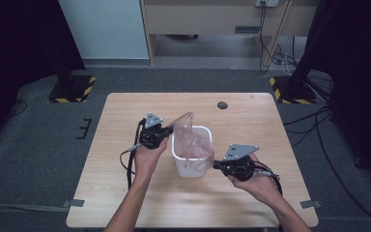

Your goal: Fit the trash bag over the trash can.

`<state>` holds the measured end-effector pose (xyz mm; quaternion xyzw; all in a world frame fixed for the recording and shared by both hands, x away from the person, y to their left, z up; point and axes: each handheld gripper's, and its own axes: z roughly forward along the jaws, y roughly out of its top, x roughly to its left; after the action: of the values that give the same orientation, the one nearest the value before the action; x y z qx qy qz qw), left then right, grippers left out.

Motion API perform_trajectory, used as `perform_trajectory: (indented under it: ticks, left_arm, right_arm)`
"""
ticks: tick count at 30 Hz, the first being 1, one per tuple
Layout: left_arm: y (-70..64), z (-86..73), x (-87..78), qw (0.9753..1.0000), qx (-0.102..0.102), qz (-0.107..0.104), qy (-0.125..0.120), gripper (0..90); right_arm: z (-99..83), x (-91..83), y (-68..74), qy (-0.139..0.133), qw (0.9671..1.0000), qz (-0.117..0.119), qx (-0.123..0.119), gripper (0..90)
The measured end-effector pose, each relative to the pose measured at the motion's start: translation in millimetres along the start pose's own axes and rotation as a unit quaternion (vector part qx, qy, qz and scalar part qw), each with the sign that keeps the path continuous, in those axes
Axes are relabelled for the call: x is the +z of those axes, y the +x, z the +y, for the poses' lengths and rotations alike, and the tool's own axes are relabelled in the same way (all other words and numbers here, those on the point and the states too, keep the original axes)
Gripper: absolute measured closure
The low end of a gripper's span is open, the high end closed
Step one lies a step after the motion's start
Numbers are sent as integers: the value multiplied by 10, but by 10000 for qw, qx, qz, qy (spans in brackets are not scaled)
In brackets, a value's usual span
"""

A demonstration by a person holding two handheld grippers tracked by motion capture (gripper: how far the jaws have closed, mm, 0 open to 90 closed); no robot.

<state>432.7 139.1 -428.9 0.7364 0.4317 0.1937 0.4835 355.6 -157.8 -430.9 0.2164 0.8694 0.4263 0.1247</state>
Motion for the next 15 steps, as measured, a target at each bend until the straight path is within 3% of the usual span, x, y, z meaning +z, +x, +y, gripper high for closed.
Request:
perform_trajectory:
  ticks: [15]
  left_arm:
    - [-9, -86, 38, 9998, -87, -184, 78, 900]
  right_arm:
    - [-33, 73, 3, 91, 9999, 54, -18, 900]
